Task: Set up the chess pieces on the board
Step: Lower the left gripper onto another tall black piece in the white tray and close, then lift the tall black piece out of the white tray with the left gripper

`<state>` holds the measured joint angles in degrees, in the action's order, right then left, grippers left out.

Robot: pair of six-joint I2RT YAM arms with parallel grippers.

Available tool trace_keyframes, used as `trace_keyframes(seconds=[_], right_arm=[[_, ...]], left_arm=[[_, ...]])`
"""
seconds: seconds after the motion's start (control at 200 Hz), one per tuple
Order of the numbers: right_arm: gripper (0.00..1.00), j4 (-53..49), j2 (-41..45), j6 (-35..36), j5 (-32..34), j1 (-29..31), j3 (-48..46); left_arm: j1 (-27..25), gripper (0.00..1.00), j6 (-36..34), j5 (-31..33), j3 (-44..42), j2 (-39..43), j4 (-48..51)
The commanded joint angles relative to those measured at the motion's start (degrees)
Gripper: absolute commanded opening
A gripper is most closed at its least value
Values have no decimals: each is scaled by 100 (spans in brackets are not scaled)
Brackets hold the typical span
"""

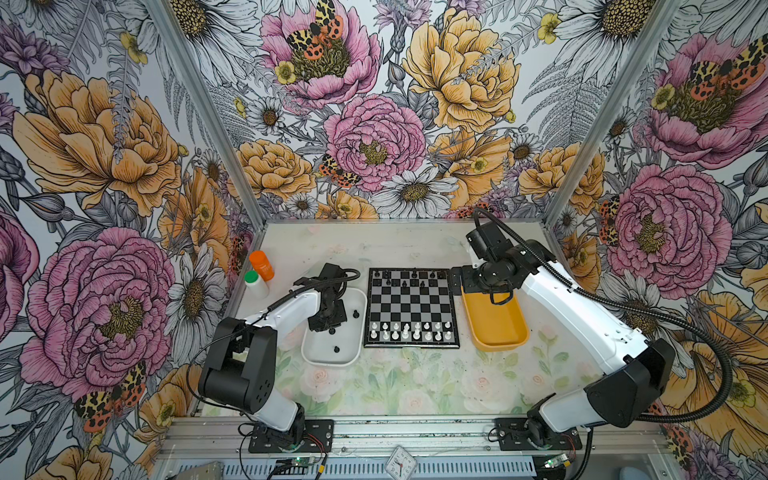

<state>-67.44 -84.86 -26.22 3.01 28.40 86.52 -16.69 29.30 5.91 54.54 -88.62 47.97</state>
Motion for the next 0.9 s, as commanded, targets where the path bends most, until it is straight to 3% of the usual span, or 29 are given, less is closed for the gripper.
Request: trace_keyframes(seconds=[0.0,0.295,0.455,0.57,0.891], right_arm=[[100,-34,-4,21,101,-45,193],[100,-40,13,-23,99,-45,167],[100,-35,40,-50,96,-45,152],[100,-34,57,-92,95,-43,137],[100,-32,136,-184,103,-37,85]], left_arm=[[30,20,-135,-92,43,-13,-69],[34,16,-205,-112,-18,8,-66],[27,26,-232,-125,-49,53,-58],[17,27,-246,-99,-66,107,-57],[-1,19,-320,-64,-89,74,-47]])
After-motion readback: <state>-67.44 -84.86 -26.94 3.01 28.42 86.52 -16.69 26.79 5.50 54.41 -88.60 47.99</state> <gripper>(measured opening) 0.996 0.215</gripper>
